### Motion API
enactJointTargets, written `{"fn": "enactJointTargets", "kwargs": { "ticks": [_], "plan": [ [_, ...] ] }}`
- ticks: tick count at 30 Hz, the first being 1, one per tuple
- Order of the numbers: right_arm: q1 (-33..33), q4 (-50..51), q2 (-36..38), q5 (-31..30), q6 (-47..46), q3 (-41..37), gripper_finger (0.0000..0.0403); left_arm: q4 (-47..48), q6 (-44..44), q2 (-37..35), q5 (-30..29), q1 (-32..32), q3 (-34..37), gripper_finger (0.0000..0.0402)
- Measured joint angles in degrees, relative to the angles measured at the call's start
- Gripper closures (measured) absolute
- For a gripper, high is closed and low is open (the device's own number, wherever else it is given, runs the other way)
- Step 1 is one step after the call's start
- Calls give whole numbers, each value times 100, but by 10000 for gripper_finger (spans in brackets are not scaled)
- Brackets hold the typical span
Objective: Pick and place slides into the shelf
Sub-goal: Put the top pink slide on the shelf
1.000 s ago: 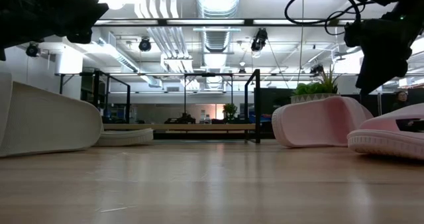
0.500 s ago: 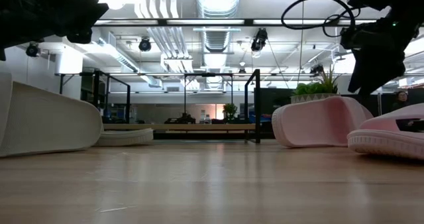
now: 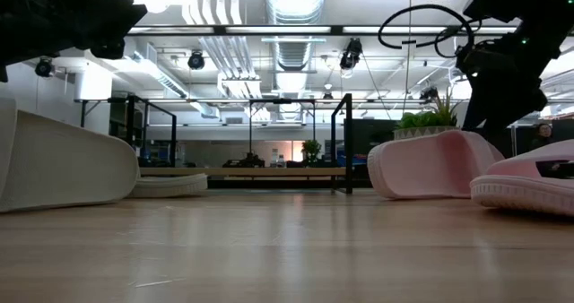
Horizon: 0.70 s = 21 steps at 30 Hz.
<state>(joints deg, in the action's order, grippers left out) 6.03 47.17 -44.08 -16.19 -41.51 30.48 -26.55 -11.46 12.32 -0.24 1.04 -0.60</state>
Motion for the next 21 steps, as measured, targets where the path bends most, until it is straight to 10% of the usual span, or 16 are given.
{"fn": "enactJointTargets", "kwargs": {
  "ticks": [21],
  "plan": [
    [0, -878, -85, 766, 21, -367, 130, 0, 0, -10, 1, -1, 0, 250]
  ]
}}
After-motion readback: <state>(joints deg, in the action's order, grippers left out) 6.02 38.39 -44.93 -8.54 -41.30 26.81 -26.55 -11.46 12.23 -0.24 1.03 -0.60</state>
